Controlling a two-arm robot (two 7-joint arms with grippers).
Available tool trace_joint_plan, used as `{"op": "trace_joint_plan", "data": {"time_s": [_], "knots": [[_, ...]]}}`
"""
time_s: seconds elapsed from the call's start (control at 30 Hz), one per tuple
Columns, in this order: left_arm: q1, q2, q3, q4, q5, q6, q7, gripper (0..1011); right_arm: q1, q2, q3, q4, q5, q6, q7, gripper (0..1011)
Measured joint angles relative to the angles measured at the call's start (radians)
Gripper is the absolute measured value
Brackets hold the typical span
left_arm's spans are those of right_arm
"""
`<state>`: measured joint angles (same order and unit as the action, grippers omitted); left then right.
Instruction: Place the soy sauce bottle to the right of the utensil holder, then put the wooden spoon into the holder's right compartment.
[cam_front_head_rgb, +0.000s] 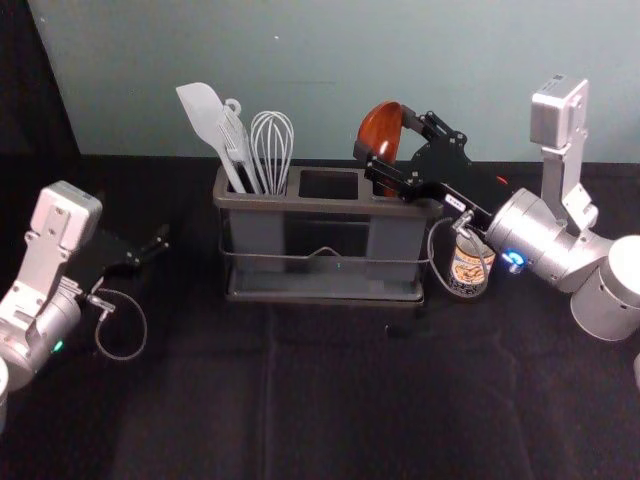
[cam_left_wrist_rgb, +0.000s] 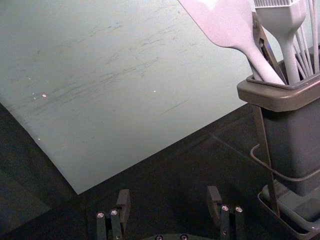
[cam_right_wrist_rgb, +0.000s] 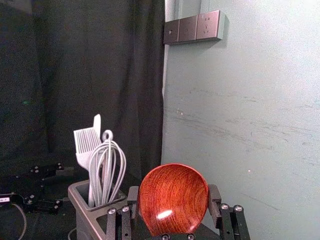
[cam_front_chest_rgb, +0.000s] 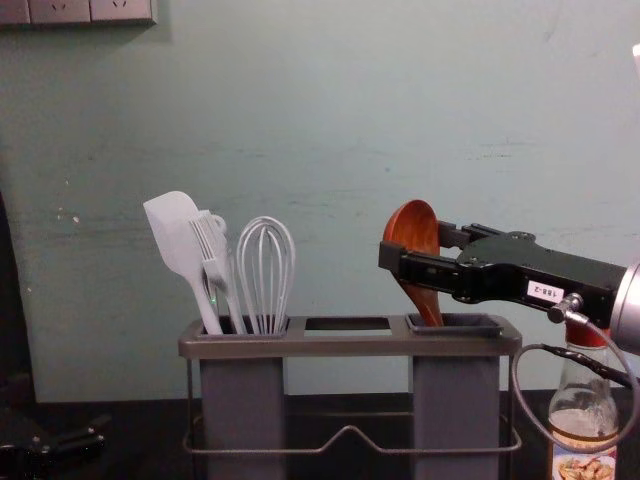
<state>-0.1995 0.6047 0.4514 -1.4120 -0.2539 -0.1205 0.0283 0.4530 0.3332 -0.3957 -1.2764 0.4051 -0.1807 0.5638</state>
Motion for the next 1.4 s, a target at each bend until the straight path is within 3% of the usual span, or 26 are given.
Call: {"op": "trace_joint_plan", "data": {"time_s": [0.07, 0.3, 0.9, 1.4], "knots": [[0.0, 0.0, 0.0, 0.0, 0.0, 0.0, 0.0, 1005, 0.0, 0.0, 0.0, 0.0, 0.0, 0.0, 0.0, 841], [0.0, 0.0, 0.0, 0.0, 0.0, 0.0, 0.0, 1005, 0.001, -0.001, 0.0, 0.001, 0.0, -0.001, 0.001, 1004], [0.0, 0.0, 0.0, 0.0, 0.0, 0.0, 0.0, 1005, 0.001, -0.001, 0.0, 0.001, 0.0, -0.003, 0.001, 1004], [0.0, 0.0, 0.0, 0.0, 0.0, 0.0, 0.0, 1005, -0.054, 0.04, 0.016, -0.164, -0.011, 0.057, -0.053, 1004]]}}
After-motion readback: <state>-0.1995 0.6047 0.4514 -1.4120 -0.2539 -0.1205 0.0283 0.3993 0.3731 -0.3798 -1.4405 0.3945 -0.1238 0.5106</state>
